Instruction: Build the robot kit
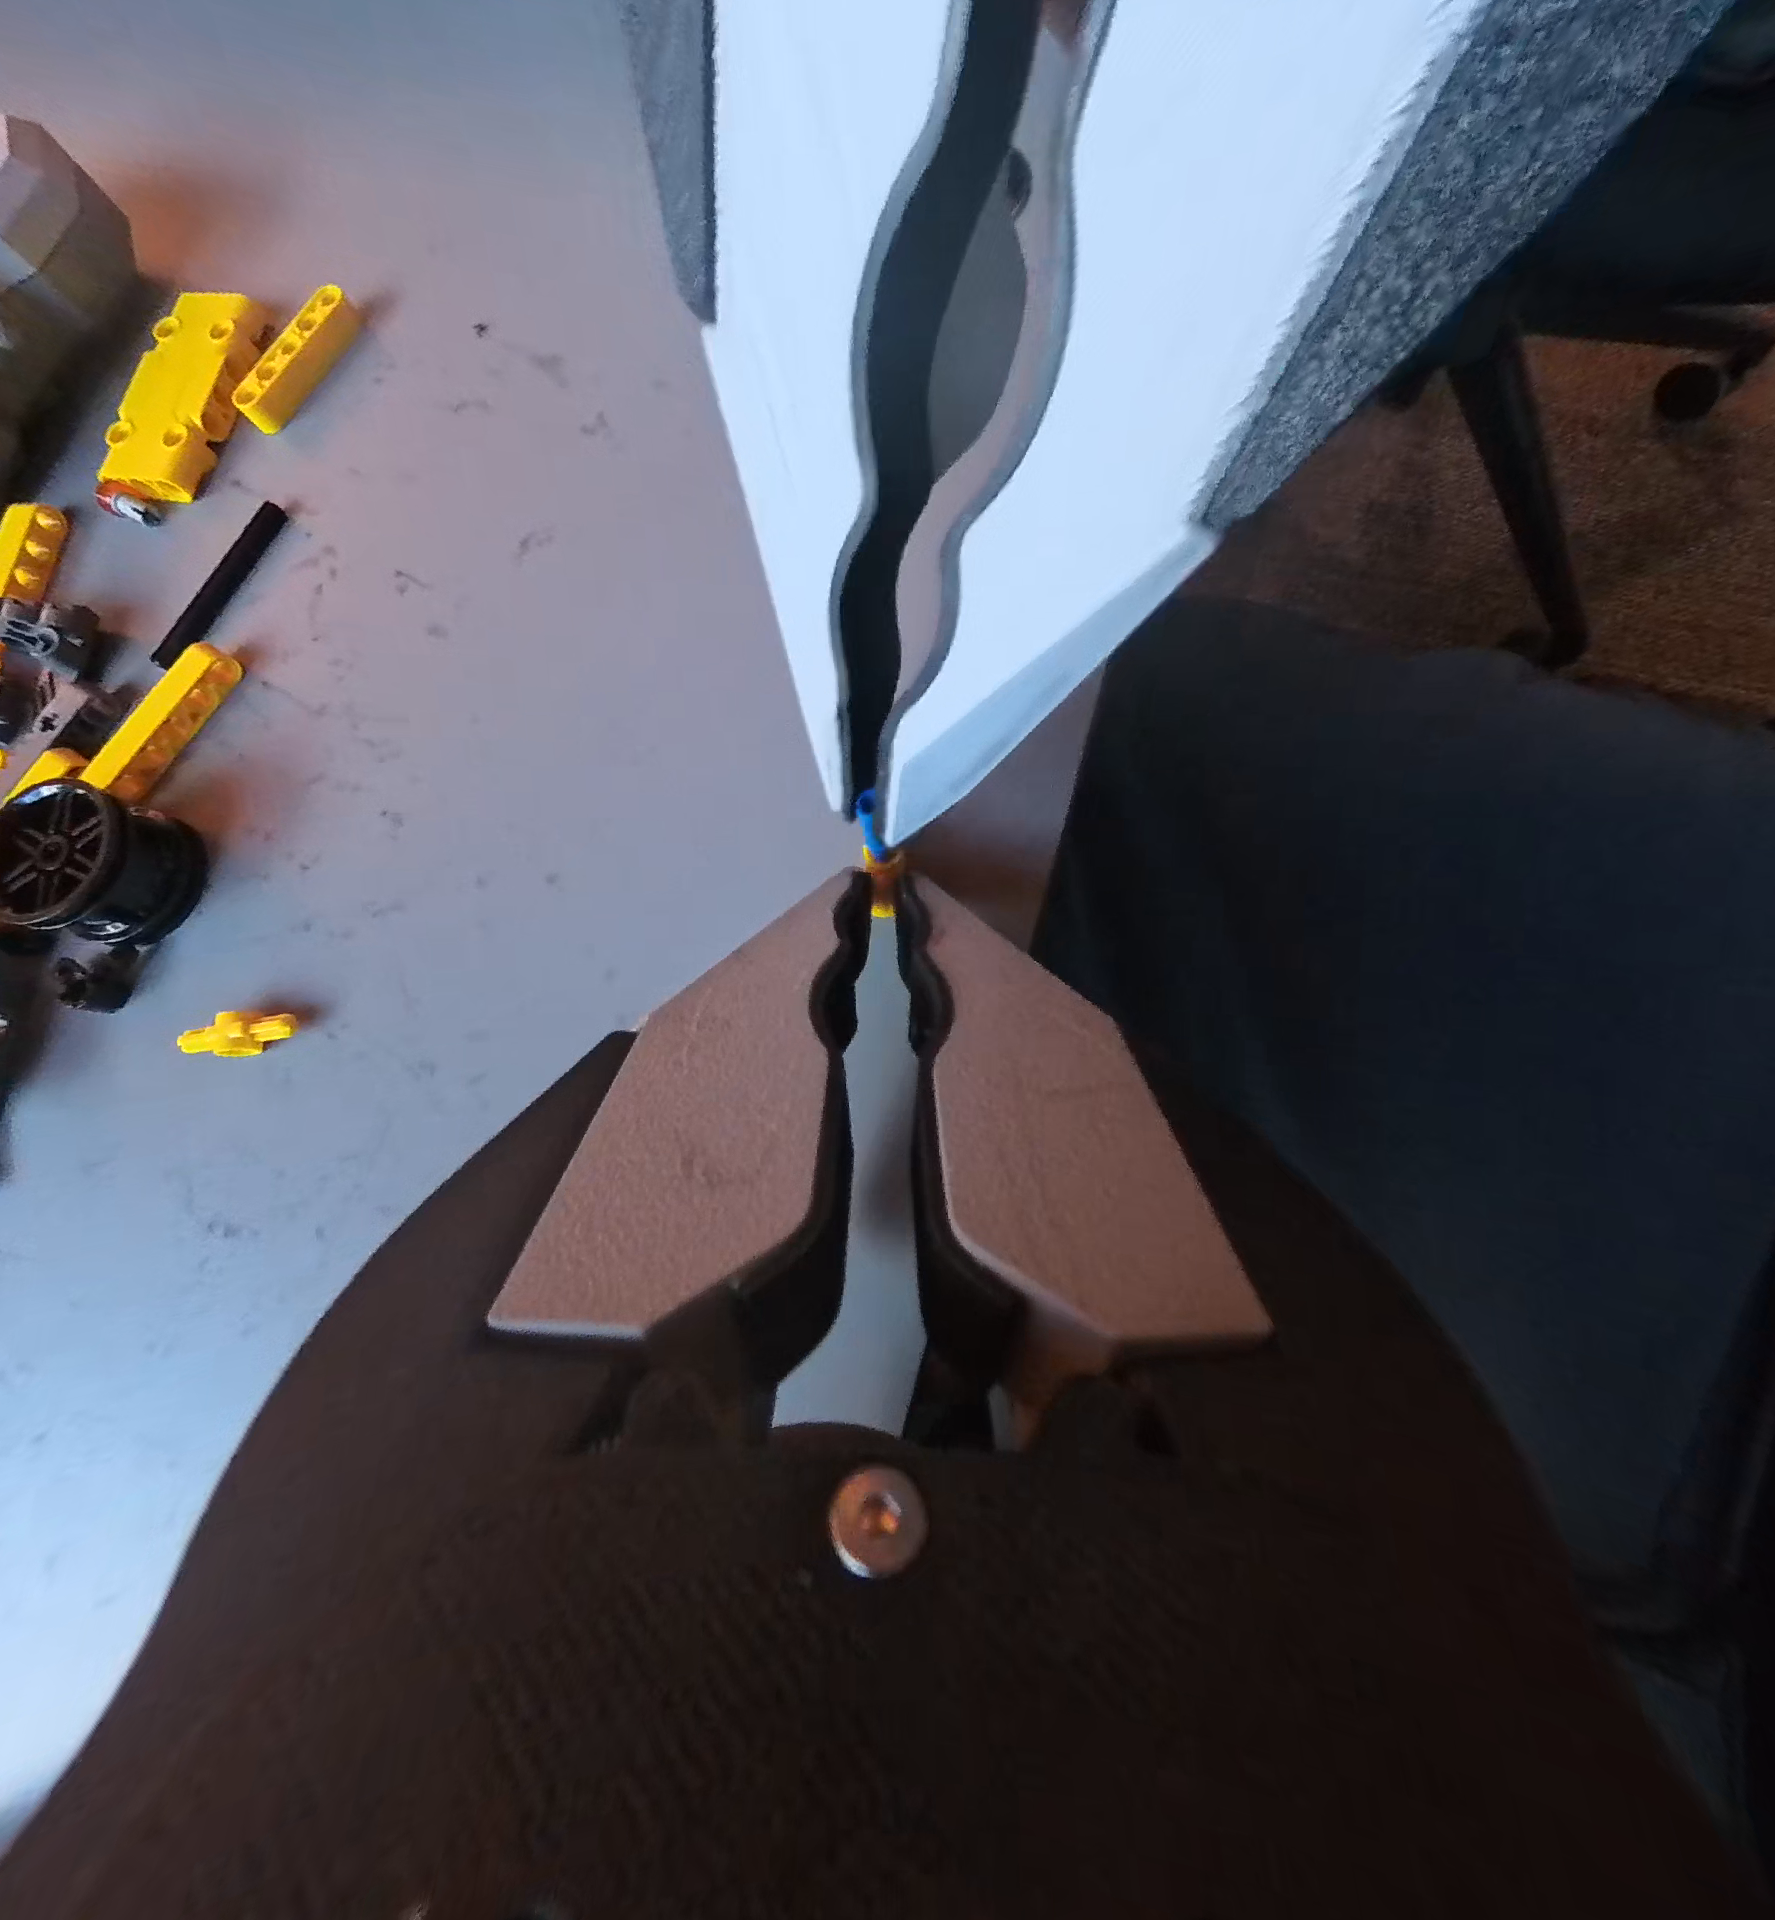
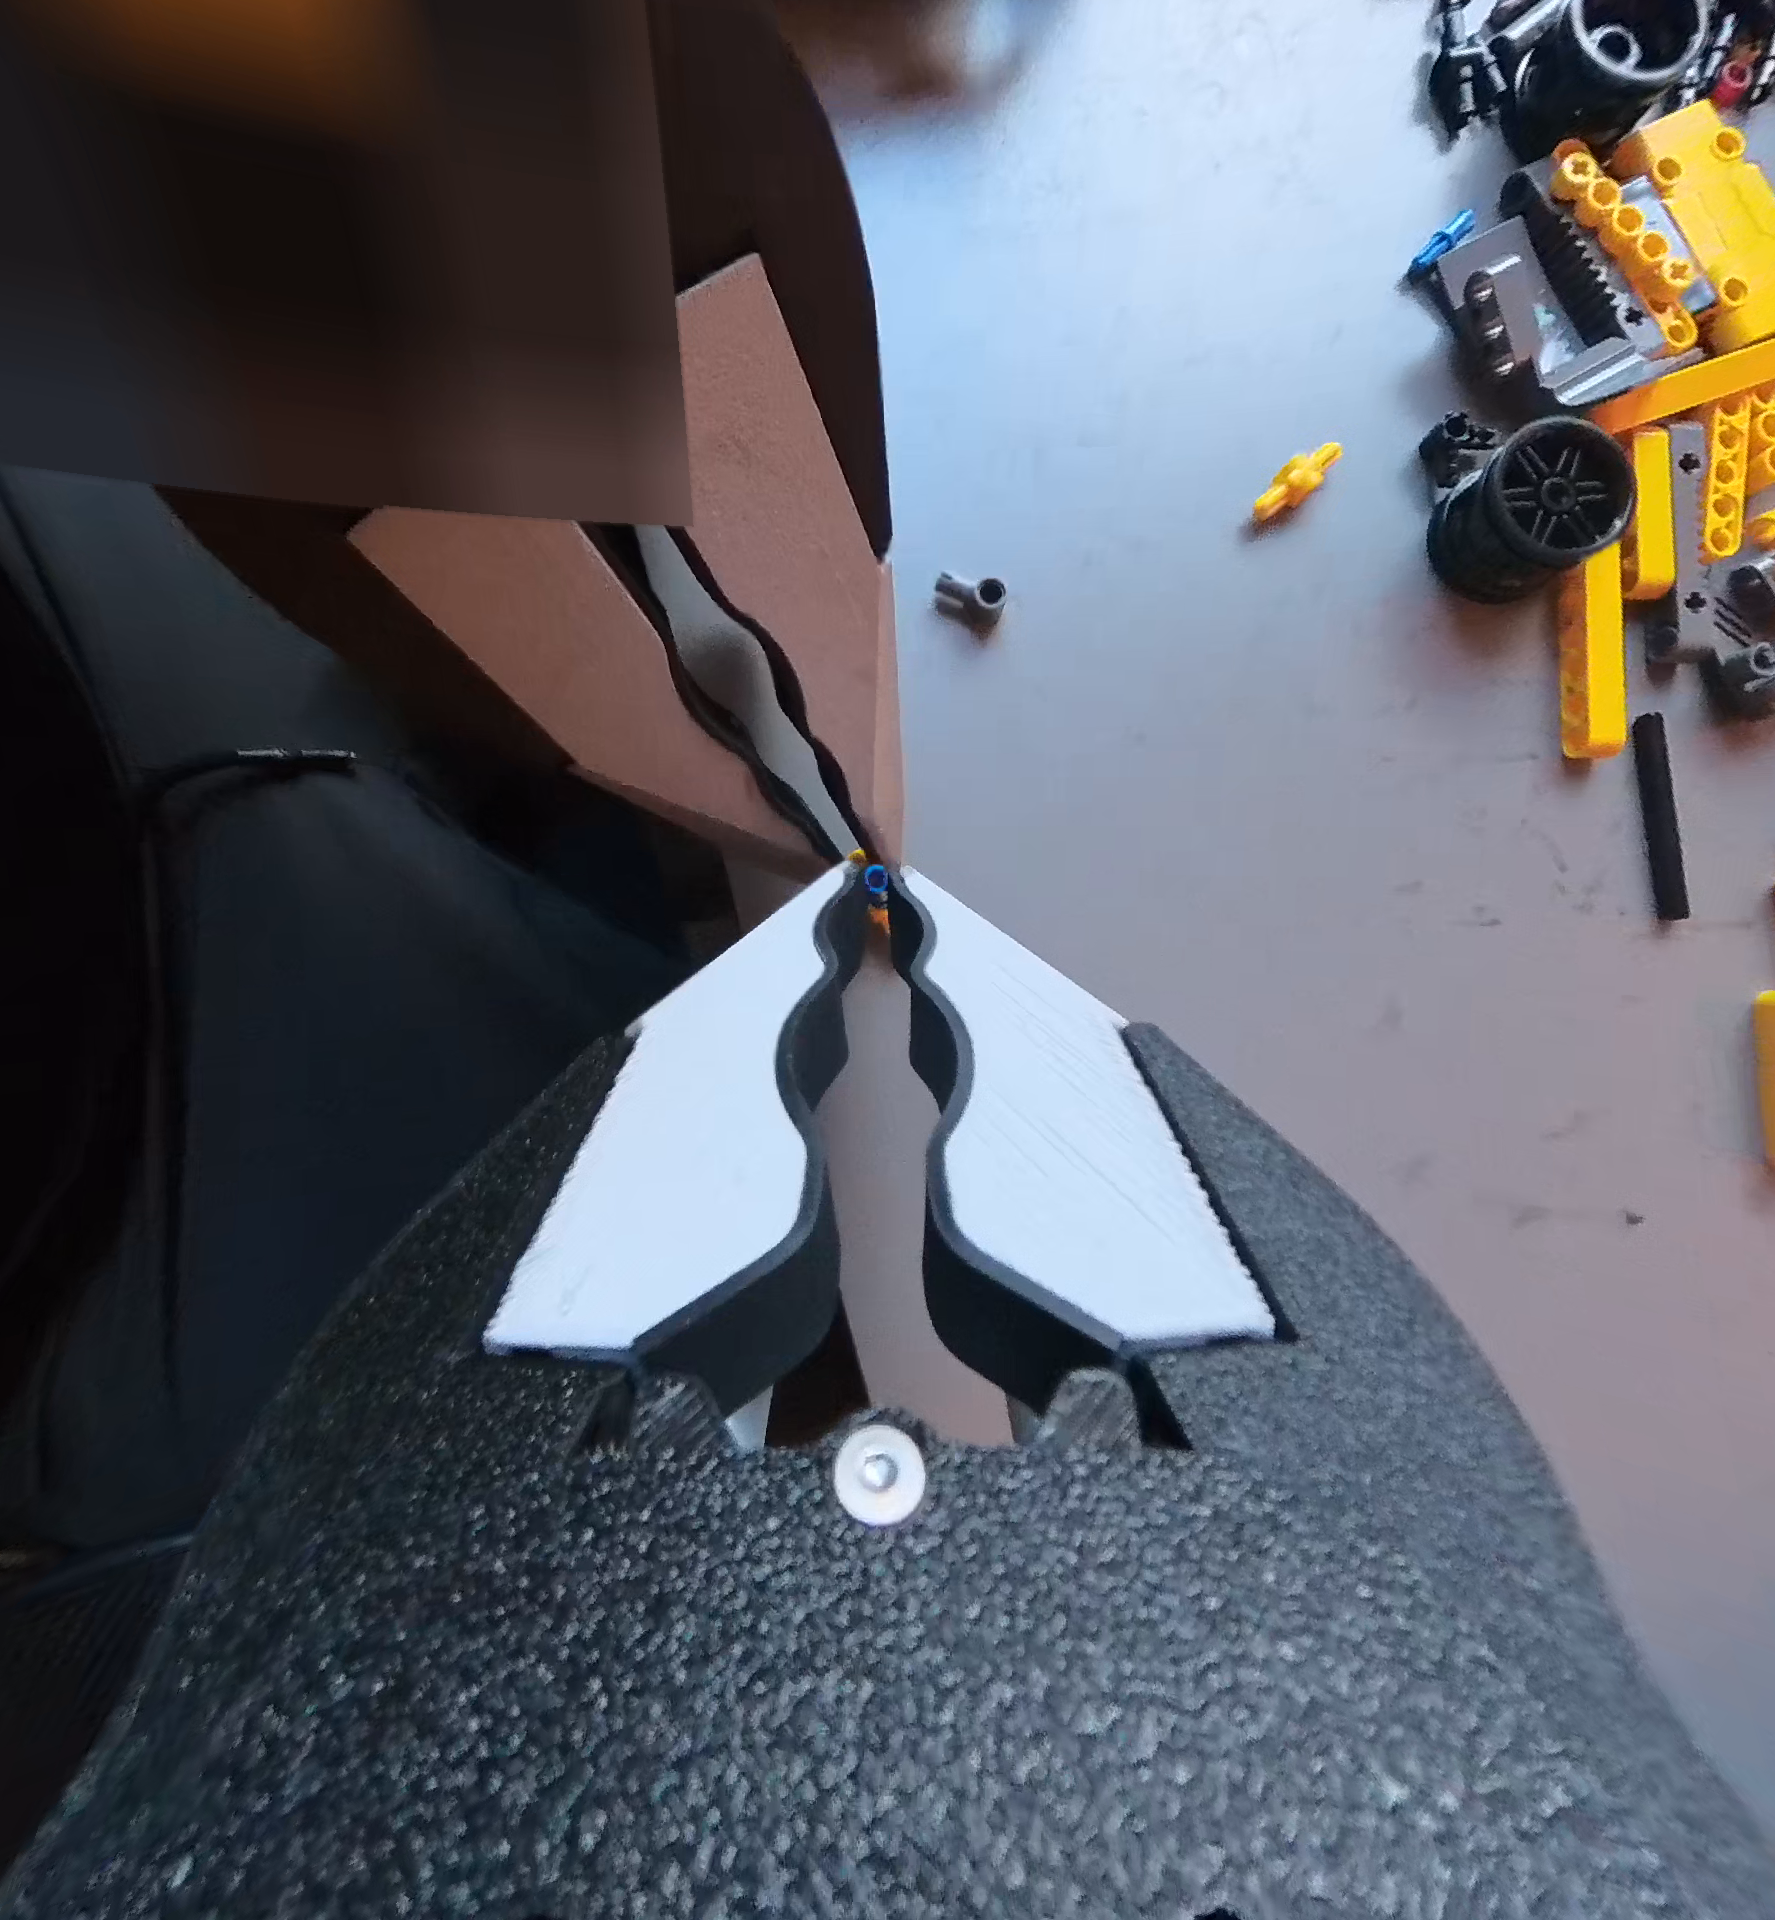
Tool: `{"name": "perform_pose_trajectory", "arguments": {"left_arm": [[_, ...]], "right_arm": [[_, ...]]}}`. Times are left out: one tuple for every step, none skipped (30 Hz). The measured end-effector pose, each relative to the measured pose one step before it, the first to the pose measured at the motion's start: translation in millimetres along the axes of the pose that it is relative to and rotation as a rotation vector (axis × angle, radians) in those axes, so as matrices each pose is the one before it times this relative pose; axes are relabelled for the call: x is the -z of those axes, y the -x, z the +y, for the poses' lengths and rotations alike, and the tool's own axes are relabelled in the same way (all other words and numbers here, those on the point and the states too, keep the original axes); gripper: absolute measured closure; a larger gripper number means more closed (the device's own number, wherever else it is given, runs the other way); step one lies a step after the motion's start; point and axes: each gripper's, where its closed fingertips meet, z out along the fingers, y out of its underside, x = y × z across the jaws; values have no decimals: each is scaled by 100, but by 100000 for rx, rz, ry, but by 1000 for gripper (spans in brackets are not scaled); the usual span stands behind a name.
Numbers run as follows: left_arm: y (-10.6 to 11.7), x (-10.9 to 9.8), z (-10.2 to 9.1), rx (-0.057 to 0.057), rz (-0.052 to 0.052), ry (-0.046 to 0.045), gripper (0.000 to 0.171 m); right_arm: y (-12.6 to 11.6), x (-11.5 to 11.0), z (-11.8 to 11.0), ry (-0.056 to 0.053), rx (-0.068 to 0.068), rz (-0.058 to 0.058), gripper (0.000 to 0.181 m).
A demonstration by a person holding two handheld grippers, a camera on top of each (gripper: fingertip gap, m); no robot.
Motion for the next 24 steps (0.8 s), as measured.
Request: {"name": "perform_pose_trajectory", "arguments": {"left_arm": [[-1, -2, -4, 455, 125, -527, 170], [0, -2, 12, 590, 184, -525, 170], [-4, -2, 1, 595, 238, -485, 170], [-2, 2, -5, 419, 239, -382, 170], [-1, 1, 0, 222, 234, -100, 170], [2, -9, 6, 52, 191, 138, 170], [2, 1, 4, -79, 68, 214, 170], [20, -8, 5, -156, -126, 191, 170], [65, -7, 12, -101, -463, 77, 170], [67, -2, 12, 69, -380, -29, 170], [74, 0, -1, 285, -331, -109, 170], [-20, -19, -69, 160, 155, -524, 170], [-1, -15, 49, -54, -72, 509, 170], [20, 8, 4, -308, -162, 183, 170], [46, 4, 25, 65, -227, 63, 170], [63, 12, 10, 28, -337, -60, 170], [94, 24, 40, 118, -389, -39, 170], [24, 20, 11, 251, 52, -196, 170], [1, -2, -2, 265, 121, -252, 170], [18, 3, -10, 127, 112, -75, 170], [-5, -7, 6, 112, 252, 96, 170], [-1, -1, -1, 74, 349, 85, 170], [4, -1, -7, 101, 342, 0, 170], [3, 5, -7, 70, 248, -53, 170]], "right_arm": [[-10, 79, 82, -2097, -1399, 74, 179], [-38, 76, 147, -1447, -1178, 262, 179], [-18, 62, 158, -779, -467, 358, 179], [-1, 20, 72, -534, -125, 311, 179], [15, 0, -11, -180, 125, 264, 179], [-5, -21, -50, 396, 622, 351, 179], [-18, -32, -75, 819, 1020, 431, 179], [-39, -37, -64, 1179, 958, 447, 179], [-71, -38, -46, 1321, 698, 438, 179], [-53, -38, -20, 1320, 695, 384, 179], [7, -107, 64, 1680, 689, -19, 178], [54, -256, -44, 1023, 857, -6, 179], [7, -284, 76, 2206, 1001, 161, 178], [-17, -116, -66, 1575, 1054, -53, 179], [-40, -29, -72, 1238, 662, -274, 179], [-51, -36, -48, 336, -20, -408, 179], [-33, -43, -60, -792, -1333, -930, 179], [-1, -16, -13, -1210, -2862, -1696, 179], [1, -12, -8, -1398, -3388, -1817, 178], [-14, -19, -38, -1761, -2277, -1075, 178], [12, -19, -38, -1709, -901, -250, 178], [5, -12, -12, -1345, -399, 109, 178], [21, 21, 12, -1025, -69, 116, 178], [35, 76, 59, -880, 880, 50, 178]]}}
